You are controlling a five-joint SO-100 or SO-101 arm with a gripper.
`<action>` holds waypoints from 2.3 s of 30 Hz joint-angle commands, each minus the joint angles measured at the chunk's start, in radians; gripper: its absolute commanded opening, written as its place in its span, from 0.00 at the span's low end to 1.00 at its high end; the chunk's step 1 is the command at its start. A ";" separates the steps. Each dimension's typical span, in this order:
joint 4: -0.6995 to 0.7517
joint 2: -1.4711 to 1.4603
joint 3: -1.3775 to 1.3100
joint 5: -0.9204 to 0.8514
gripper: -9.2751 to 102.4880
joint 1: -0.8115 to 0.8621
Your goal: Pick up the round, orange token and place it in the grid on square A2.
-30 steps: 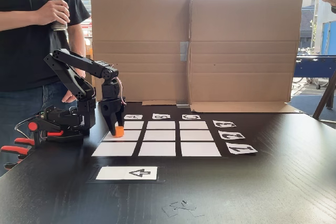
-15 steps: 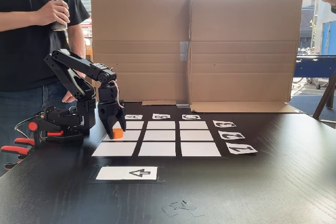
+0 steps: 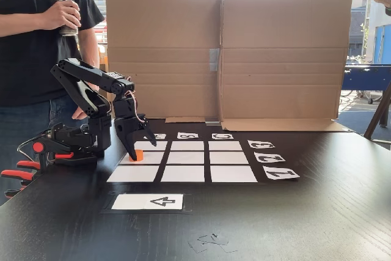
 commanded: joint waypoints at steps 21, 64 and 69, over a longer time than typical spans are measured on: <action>-0.535 0.229 -0.436 0.680 0.45 0.505; -0.626 0.945 0.512 1.155 0.08 1.425; -0.580 0.945 0.512 1.150 0.08 1.427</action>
